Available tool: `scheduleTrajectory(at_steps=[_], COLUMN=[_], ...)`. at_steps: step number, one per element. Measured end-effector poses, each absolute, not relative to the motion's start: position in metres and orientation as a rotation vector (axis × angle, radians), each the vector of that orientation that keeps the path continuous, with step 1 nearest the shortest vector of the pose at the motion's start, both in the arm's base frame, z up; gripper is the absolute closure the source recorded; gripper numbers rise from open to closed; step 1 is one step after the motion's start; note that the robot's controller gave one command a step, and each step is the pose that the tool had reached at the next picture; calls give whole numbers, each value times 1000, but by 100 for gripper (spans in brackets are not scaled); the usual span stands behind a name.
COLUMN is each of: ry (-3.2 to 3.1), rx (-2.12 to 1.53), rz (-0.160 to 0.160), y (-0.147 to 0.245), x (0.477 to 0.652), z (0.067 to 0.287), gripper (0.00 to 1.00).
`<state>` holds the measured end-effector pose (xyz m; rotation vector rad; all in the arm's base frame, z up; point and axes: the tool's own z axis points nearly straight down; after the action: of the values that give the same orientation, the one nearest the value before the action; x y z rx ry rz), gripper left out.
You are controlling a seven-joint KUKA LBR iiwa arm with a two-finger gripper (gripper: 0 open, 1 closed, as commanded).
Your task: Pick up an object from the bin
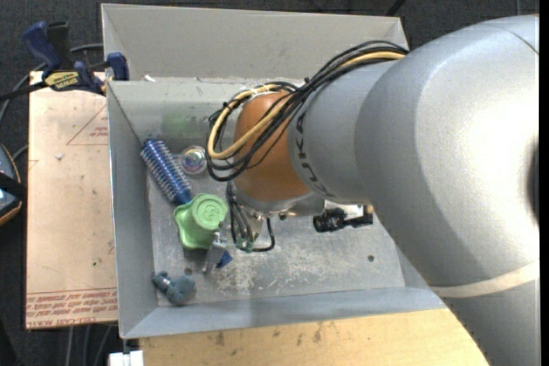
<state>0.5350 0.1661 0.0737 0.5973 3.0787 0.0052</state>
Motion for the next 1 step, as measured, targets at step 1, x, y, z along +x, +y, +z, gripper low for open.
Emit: scheduleTrajectory(at_steps=[1], ry=[3083], rx=[596], rz=[3], y=[166], x=[536], z=[75], gripper=[0])
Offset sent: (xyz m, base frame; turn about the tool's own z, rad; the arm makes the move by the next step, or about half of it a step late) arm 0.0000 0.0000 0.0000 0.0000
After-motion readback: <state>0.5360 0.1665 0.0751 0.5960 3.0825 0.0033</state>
